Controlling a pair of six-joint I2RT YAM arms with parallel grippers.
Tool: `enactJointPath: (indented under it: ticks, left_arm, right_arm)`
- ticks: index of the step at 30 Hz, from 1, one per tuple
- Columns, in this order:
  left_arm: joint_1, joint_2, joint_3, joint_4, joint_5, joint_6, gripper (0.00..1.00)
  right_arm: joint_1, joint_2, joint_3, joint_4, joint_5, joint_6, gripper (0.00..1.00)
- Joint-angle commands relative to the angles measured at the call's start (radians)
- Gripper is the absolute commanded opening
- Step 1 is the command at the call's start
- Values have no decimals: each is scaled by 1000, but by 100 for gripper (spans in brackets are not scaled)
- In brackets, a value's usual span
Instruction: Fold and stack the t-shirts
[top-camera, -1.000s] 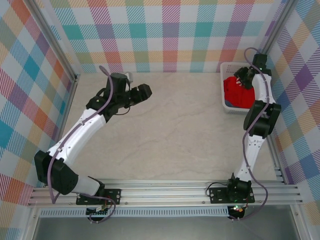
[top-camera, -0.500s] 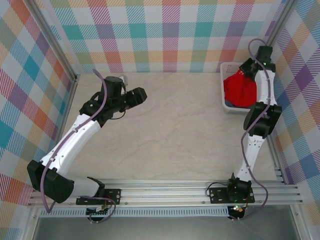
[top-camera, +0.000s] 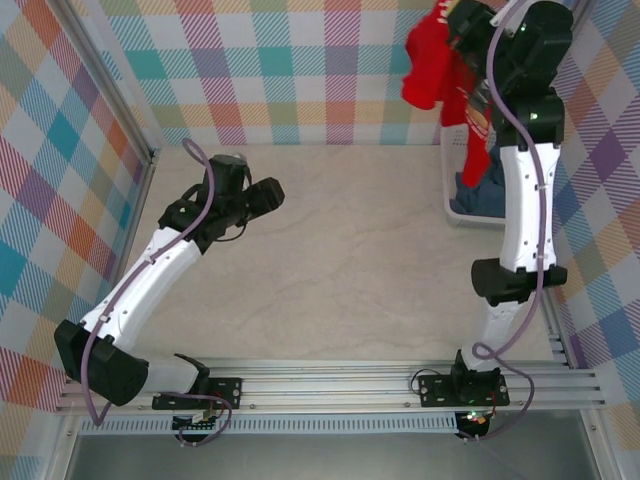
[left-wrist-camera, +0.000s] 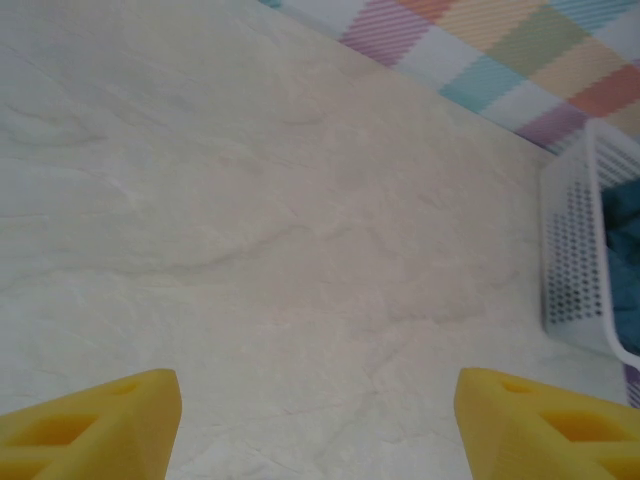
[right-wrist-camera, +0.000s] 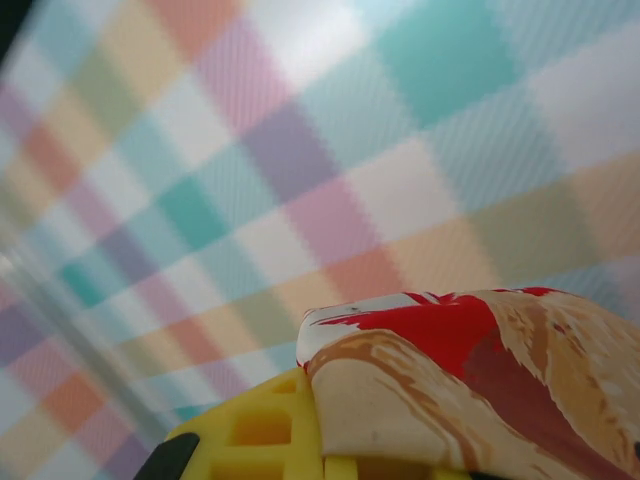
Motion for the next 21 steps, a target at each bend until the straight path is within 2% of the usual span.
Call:
enactJointPath:
  ticks: [1,4,9,11,13,16,18,21]
  left_arm:
    - [-4,-32,42,-94,-144,13,74]
    - [-3,-56,37,-129,-190,13,74]
    - [5,-90,10,-232,-255,-14,75]
    - [10,-113,-24,-259,-259,-36,75]
    - [15,-138,-63,-271,-245,-49,75]
    - [16,-166,-124,-281,-215,-69,75]
    - [23,-171,-166,-285,-183,-85,74]
    - [56,-154,-230,-259,-80,-120,74]
  right_arm:
    - [88,-3,-30,0,-64,-19,0]
    - [180,-50,-214,-23,-93,-8,0]
    - [391,-241,-919,210,-53,64,0]
    - [450,-252,-1106,246,-61,103,0]
    - [496,-241,-1243,240,-82,123,2]
    - [492,-280,-1456,261,-40,198,4]
    - [458,-300,-1533,218,-18,211,19]
    - [418,-308,-1524,47,28,157,35]
